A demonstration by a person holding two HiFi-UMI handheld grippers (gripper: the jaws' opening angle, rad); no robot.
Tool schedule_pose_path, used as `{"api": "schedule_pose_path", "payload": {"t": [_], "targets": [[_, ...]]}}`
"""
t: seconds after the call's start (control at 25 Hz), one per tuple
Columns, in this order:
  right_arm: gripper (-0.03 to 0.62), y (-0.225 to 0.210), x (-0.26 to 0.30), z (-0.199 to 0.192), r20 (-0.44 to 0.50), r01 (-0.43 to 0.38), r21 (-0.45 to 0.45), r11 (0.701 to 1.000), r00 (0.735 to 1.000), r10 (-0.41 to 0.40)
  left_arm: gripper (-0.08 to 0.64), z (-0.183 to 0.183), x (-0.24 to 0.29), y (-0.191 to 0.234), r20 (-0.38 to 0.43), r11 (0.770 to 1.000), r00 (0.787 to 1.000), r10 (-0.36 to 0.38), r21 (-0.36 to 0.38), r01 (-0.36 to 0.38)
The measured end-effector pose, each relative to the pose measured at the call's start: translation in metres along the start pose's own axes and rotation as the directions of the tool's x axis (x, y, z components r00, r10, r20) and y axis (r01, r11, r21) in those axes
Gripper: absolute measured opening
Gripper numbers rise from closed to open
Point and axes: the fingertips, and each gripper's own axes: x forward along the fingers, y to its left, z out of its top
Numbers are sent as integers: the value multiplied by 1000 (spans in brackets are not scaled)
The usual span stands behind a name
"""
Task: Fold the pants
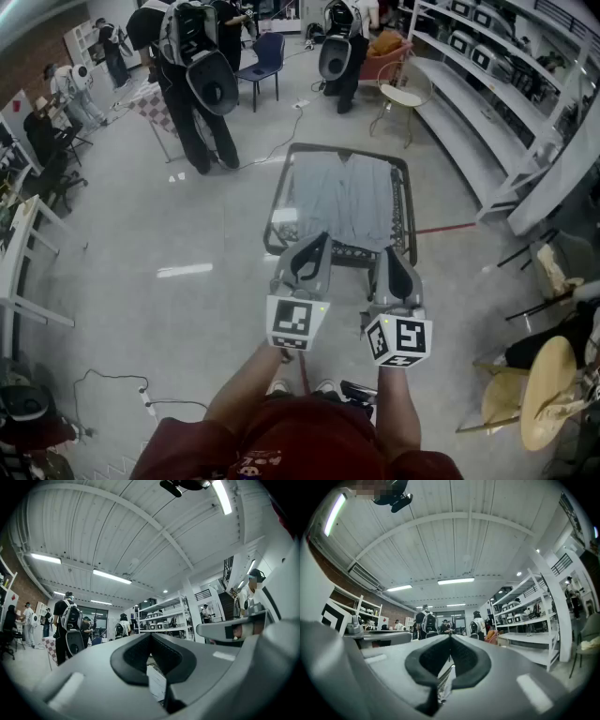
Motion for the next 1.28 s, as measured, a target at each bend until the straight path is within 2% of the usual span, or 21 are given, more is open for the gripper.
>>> {"api": "schedule_pose_path", "payload": {"t": [0.64,1.0,1.28], "targets": [[3,-26,-16,-5,-3,-10,21,1000,1000,10,6,-1,3,-28,-14,1000,1000,17,16,-17],[2,-14,-14,-16,2,-78,0,997,997,78,6,-7,-6,-27,-17,992,993,116,55,-115],[2,11,6,-25,0,-126,0,992,992,126,6,-8,-16,4,12,982,983,182,57,-182]]}}
